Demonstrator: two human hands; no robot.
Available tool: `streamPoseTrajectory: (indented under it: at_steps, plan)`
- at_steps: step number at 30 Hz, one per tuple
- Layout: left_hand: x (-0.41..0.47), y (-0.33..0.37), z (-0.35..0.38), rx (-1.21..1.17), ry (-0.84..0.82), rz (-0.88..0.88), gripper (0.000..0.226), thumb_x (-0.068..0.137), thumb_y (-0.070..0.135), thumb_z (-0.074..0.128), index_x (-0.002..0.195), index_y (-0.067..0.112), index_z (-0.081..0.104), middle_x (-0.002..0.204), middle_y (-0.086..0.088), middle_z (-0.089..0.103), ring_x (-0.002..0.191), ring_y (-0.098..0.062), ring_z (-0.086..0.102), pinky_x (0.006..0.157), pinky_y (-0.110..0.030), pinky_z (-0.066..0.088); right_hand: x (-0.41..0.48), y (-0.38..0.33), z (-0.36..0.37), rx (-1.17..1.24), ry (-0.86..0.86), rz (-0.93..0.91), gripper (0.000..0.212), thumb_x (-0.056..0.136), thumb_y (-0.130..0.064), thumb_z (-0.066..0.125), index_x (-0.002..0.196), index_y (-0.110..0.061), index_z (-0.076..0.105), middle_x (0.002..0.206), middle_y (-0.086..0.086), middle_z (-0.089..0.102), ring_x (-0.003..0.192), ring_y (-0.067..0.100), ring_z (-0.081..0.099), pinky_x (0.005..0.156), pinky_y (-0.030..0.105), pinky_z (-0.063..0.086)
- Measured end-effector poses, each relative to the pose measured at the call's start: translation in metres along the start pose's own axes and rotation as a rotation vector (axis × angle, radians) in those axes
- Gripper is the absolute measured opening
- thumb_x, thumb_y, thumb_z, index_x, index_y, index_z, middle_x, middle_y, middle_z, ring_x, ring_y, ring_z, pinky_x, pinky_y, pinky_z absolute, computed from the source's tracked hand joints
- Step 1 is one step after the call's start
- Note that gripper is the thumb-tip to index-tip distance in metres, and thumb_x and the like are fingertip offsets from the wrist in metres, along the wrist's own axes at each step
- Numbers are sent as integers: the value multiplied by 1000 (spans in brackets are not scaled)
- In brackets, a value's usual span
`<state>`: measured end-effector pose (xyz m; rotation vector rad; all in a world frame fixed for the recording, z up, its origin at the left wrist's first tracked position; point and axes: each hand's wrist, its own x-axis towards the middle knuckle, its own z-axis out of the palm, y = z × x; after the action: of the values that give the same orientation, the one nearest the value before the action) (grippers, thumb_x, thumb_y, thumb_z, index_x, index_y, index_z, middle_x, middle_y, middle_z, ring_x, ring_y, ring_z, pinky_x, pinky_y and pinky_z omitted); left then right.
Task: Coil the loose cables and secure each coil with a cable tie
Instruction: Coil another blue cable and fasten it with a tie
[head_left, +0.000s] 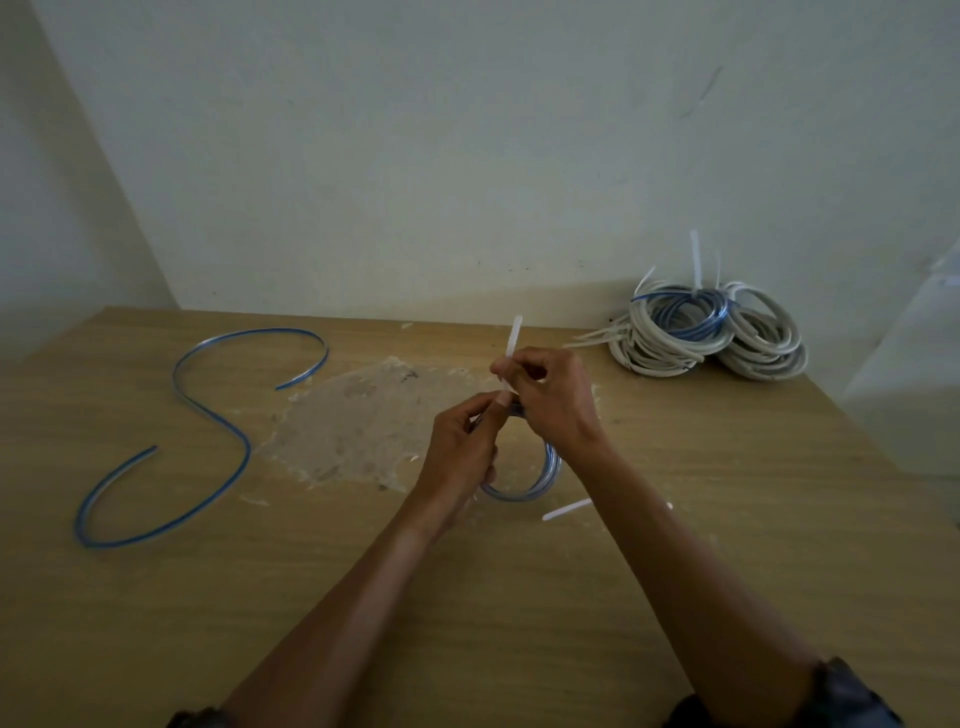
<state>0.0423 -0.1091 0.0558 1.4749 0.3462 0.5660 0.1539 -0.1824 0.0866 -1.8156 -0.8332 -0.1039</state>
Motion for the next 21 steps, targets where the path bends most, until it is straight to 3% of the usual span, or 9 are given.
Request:
streamPoseTrajectory:
  at_steps: [3, 7, 9, 11, 13, 16, 19, 21]
  plan:
    - [1, 3, -3, -24, 4, -5, 24, 103, 35, 56, 111, 24, 76, 54, 2, 37, 45, -13, 30, 43, -24, 29, -2, 0, -2, 30, -35, -56, 13, 96, -23, 67, 95, -15, 78, 82, -11, 73, 77, 3, 69, 70, 17, 55]
    - [10, 11, -12, -100, 135, 23, 21, 103, 31, 56, 105, 22, 75, 53, 7, 46, 45, -11, 32, 43, -22, 26, -16, -2, 9, 25, -178, -139, 29, 106, -18, 50, 128, -10, 67, 104, -6, 73, 86, 4, 69, 76, 14, 55]
    - [13, 10, -16, -72, 166, 63, 20, 104, 30, 56, 99, 29, 76, 55, 6, 47, 47, -11, 33, 43, -22, 26, -24, 2, 13, -45, -232, -201, 33, 109, -17, 43, 137, -13, 60, 103, -6, 70, 86, 2, 66, 75, 8, 50]
    - [13, 9, -16, -27, 154, 90, 21, 103, 30, 56, 98, 33, 77, 58, 6, 48, 49, -10, 38, 43, -22, 29, -24, 6, 9, -94, -251, -233, 35, 109, -14, 40, 139, -17, 58, 98, -1, 73, 83, 3, 68, 76, 11, 52]
    - [12, 10, -15, -26, 132, 99, 19, 103, 29, 57, 102, 29, 76, 65, 8, 58, 54, -7, 47, 44, -22, 34, -25, 6, 4, -32, -286, -153, 34, 110, -14, 38, 136, -16, 60, 95, 6, 75, 78, 10, 73, 71, 19, 57]
    - [15, 9, -15, 16, 83, 142, 19, 104, 28, 56, 109, 25, 74, 78, 11, 66, 63, -7, 51, 47, -23, 40, -27, 2, -5, 187, -368, 42, 31, 110, -18, 38, 115, -9, 67, 84, 9, 74, 69, 21, 74, 61, 25, 55]
    - [16, 5, -14, 78, 56, 196, 22, 104, 24, 53, 113, 17, 72, 68, 17, 61, 58, -2, 48, 47, -21, 38, -29, 2, -11, 396, -380, 210, 36, 110, -24, 36, 103, -10, 69, 64, 4, 58, 61, 26, 64, 59, 26, 53]
    - [19, 2, -11, 96, 49, 206, 22, 104, 25, 53, 113, 17, 72, 61, 17, 55, 55, -5, 43, 46, -23, 34, -31, -1, -7, 385, -352, 269, 36, 111, -25, 34, 99, -17, 66, 62, -5, 53, 55, 17, 58, 58, 29, 53]
